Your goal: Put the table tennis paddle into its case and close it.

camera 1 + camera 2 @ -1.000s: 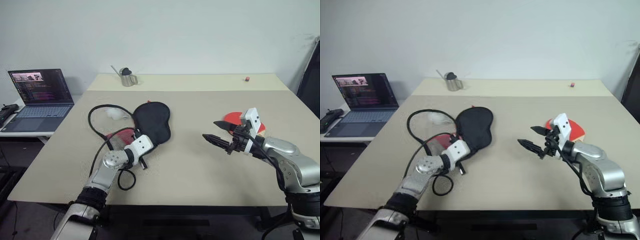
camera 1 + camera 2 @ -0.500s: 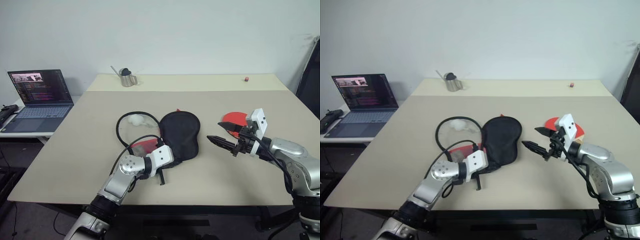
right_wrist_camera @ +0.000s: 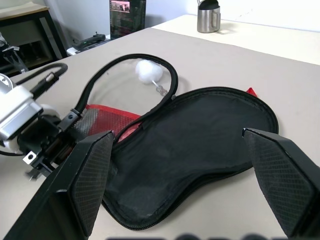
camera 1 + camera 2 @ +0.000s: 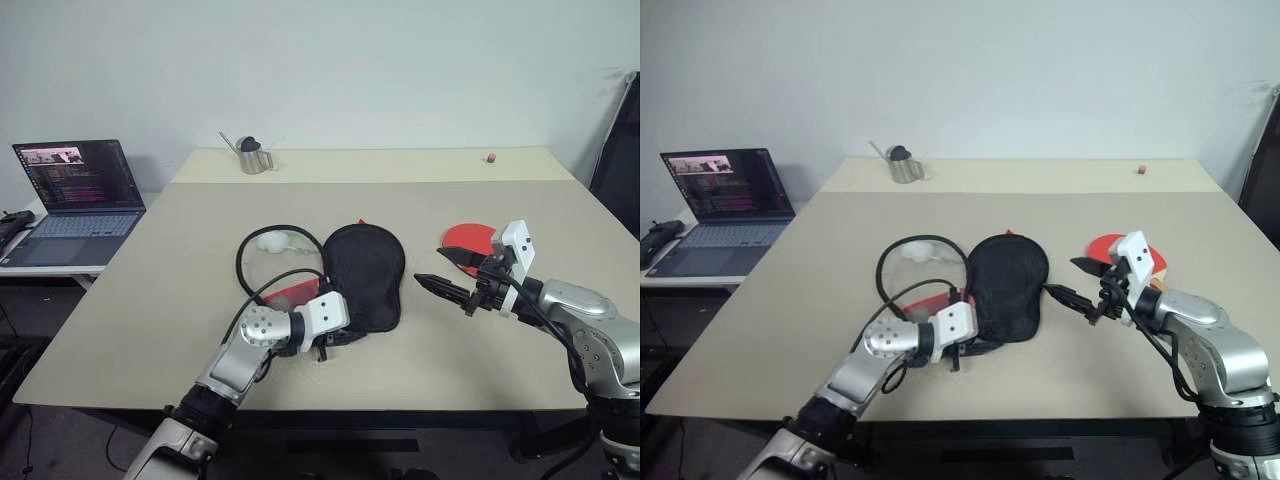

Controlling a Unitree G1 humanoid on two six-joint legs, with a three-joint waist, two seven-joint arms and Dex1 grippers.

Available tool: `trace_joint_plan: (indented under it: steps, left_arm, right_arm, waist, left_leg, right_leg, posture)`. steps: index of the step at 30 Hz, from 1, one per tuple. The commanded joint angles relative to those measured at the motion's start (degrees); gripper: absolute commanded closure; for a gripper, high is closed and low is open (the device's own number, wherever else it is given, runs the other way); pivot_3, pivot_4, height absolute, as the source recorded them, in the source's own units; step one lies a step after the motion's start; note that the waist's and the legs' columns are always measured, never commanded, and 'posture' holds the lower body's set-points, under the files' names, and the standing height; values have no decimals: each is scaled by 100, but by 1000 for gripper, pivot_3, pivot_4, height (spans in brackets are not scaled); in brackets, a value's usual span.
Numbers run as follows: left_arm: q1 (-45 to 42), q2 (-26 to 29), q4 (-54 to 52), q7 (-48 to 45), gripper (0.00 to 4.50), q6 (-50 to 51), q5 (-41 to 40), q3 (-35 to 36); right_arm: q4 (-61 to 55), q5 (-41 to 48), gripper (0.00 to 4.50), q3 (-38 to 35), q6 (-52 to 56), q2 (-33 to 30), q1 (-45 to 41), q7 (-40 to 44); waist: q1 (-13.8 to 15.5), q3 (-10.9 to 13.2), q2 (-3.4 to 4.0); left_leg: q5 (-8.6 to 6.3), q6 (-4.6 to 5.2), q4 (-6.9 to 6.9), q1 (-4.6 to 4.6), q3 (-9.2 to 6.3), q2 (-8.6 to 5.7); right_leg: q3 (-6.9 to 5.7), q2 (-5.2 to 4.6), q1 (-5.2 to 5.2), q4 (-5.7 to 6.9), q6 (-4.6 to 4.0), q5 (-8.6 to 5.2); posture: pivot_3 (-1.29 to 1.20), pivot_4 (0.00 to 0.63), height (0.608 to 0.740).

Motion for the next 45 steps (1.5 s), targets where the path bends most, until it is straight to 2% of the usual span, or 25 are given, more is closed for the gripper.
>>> trace_joint_plan:
  steps: [1, 8, 12, 19, 24, 29, 34, 43, 45]
  left_arm:
    - [69, 101, -448, -48, 1701, 54, -396, 359]
    - [279, 195, -1400, 129, 1701, 1441, -1621, 1346]
    - [98, 204, -1464, 756, 1701, 2042, -2225, 2306]
    - [315, 599, -1594, 730, 1701, 2629, -2853, 2928]
    - [509, 952, -1800, 485, 1701, 2919, -3222, 3047]
    - [531, 1198, -1754, 449, 1701, 2917, -3256, 3087]
    - [489, 1232, -1761, 477, 1701, 2907, -3242, 3045]
    - [441, 1210, -1777, 530, 1701, 2882, -3173, 2921]
    - [450, 1211, -1795, 536, 1672, 2878, -3164, 2904]
  right_arm:
    - [4, 83, 0, -27, -59, 12, -202, 47]
    - [452, -36, 0, 216, 32, 210, -569, -39]
    - [1076, -414, 0, 594, 165, 358, -911, -260]
    - [1856, -693, 0, 899, 868, 939, -1577, -905]
    - [2821, -1172, 0, 1056, 783, 1315, -1985, -1294]
    - [3816, -1614, 0, 1085, 351, 1612, -2331, -1524]
    - [4521, -1780, 0, 1012, 62, 1867, -2623, -1528]
    - [5118, -2054, 0, 1222, -377, 2376, -2944, -1319]
    - [5246, -2149, 386, 1218, -491, 2468, -3012, -1340]
  waist:
    - [-6, 0, 0]
    - [-24, 0, 0]
    - [-26, 0, 0]
    - [-43, 0, 0]
    - [-33, 0, 0]
    - [-31, 1, 2]
    - [-39, 1, 2]
    - [-164, 1, 2]
    - [-188, 1, 2]
  left_leg:
    - [0, 0, 0, 0, 0, 0]
    - [0, 0, 0, 0, -1, 2]
    - [0, -1, 0, 4, -1, 2]
    - [10, -19, -1, 1, 2, 2]
    - [10, -20, -2, 1, -1, 3]
    - [10, -20, -4, 1, 1, 3]
    - [10, -20, -3, 2, 3, 4]
    - [10, -21, -4, 6, 3, 13]
    - [10, -21, -4, 7, 3, 14]
  right_leg:
    - [0, 0, 0, -1, 0, 0]
    - [0, 1, -1, 1, 0, 0]
    - [1, 2, 0, 3, 0, 0]
    - [7, 2, -3, -2, -1, 0]
    - [4, 4, -5, 0, -3, 0]
    - [6, 3, -7, 0, -4, 1]
    - [7, 4, -7, 0, -5, 1]
    - [10, 13, -7, 3, -10, 4]
    - [12, 16, -9, 4, -12, 6]
  posture:
    - [0, 150, 740]
    - [0, 150, 740]
    - [0, 150, 740]
    - [0, 150, 740]
    - [0, 150, 740]
    - [0, 150, 740]
    - [0, 150, 740]
    - [0, 150, 740]
    - [0, 150, 740]
